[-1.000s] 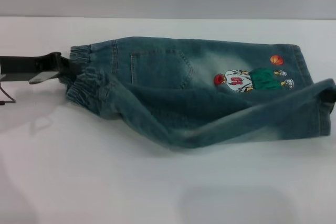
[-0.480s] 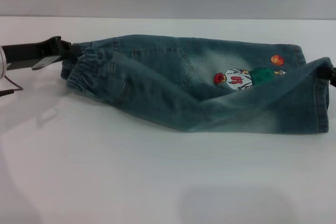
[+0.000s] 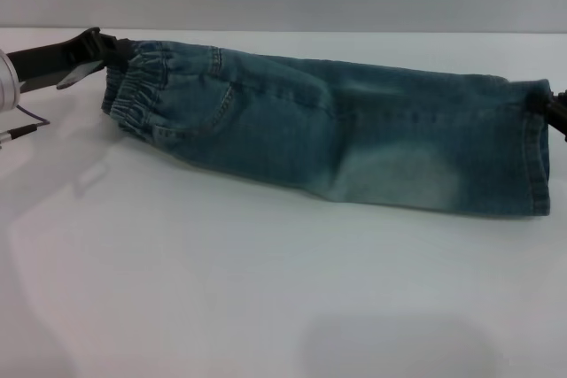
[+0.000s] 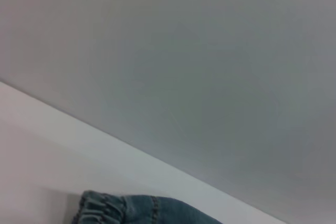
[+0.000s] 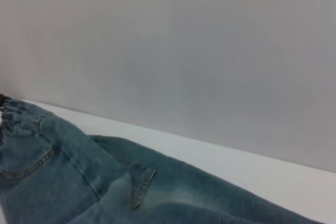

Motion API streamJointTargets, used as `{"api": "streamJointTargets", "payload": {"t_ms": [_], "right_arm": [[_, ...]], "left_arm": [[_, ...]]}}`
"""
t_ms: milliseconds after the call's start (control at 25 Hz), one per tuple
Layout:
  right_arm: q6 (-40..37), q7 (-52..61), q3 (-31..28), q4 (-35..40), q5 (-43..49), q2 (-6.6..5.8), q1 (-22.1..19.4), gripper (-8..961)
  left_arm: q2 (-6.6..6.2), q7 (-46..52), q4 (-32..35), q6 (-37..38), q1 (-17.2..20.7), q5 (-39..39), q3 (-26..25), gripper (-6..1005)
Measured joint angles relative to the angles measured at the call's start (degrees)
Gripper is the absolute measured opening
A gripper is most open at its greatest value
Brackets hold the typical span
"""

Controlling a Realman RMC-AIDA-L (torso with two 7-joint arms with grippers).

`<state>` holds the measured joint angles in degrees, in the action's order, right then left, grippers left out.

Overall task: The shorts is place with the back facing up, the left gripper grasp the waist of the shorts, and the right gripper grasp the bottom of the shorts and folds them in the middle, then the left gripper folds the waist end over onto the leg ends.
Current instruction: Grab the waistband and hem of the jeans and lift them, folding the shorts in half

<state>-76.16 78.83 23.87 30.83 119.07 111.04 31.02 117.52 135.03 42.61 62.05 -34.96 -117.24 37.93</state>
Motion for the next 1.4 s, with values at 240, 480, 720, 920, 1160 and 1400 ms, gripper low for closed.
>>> {"api": "streamJointTargets", "payload": {"t_ms": [240, 480, 720, 920, 1160, 1400], "right_arm": [[2.9, -0.1, 0.1, -0.5, -2.1, 0.56, 0.1, 7], [6.3, 0.0, 0.1, -1.8, -2.2, 0.67, 1.5, 8], [9.1, 0.2, -0.1, -2.6, -2.6, 0.98, 2.8, 9], [10.3, 0.3, 0.0, -2.6, -3.2, 1.15, 3.1, 9], [9.2, 0.4, 0.5, -2.4, -5.1, 1.26, 3.2, 10], [7.9, 0.3, 0.6, -2.1, -5.2, 1.28, 3.2, 11]], "left_arm": [[0.14, -1.5, -1.1, -2.4, -0.1, 2.2, 0.0, 42], [0.15, -2.7, -1.7, -3.8, 0.2, 4.2, 0.0, 41], [0.15, -3.3, -1.7, -4.4, 0.3, 5.0, 0.0, 41], [0.15, -3.5, -1.7, -4.5, 0.1, 5.3, 0.0, 41], [0.11, -3.5, -1.7, -4.6, 0.1, 5.5, 0.0, 41], [0.07, -3.5, -1.7, -4.6, 0.0, 5.5, -0.3, 41]]}}
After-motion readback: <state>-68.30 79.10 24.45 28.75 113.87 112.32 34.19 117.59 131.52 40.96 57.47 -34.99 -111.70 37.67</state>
